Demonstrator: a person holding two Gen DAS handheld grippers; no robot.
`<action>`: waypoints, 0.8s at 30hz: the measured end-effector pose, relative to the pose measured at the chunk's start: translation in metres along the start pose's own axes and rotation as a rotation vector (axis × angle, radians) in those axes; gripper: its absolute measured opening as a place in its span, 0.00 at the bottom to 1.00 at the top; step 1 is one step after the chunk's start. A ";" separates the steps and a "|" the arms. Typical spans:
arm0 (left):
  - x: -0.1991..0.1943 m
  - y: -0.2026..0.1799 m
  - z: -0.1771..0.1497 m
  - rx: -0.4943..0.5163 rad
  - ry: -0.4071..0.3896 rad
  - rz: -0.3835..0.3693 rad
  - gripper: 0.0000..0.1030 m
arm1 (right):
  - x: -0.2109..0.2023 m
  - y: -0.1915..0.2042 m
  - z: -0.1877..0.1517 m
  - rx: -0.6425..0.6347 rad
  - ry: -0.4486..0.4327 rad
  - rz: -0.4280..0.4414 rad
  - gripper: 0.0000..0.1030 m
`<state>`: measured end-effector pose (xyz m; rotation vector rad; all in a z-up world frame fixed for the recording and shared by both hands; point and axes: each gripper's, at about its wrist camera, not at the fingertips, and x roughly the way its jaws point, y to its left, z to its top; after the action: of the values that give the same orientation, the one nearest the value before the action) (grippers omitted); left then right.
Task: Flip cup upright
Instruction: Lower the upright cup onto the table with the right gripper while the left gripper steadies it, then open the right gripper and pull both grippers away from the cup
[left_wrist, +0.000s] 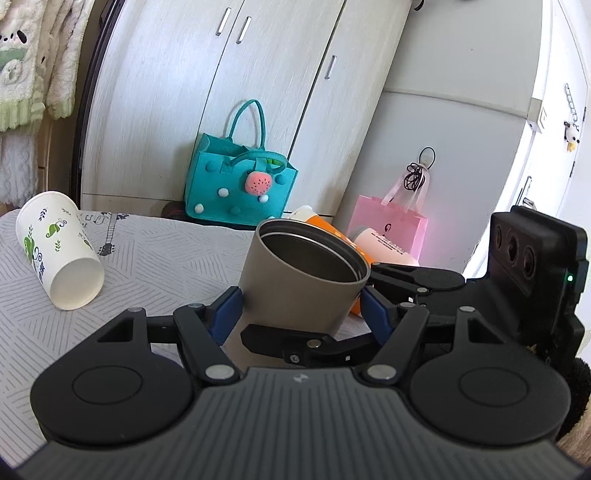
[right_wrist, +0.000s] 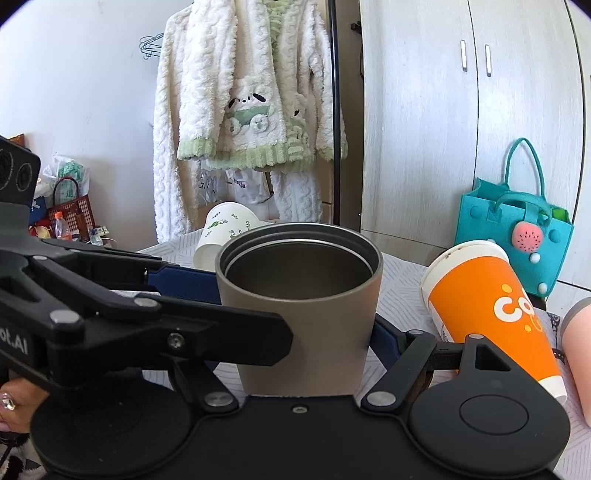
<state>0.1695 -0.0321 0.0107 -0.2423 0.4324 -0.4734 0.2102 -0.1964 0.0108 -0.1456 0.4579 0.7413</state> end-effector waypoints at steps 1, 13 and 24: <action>0.000 0.000 0.000 -0.002 0.002 0.008 0.67 | 0.000 0.000 0.000 -0.001 0.004 -0.004 0.79; -0.026 -0.003 -0.005 -0.055 0.017 0.059 0.75 | -0.036 0.015 -0.009 0.037 -0.026 -0.118 0.88; -0.076 -0.034 -0.005 0.008 0.009 0.145 0.79 | -0.091 0.049 -0.014 0.052 -0.093 -0.197 0.88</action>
<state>0.0930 -0.0246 0.0434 -0.2001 0.4533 -0.3345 0.1131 -0.2207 0.0411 -0.1050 0.3684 0.5403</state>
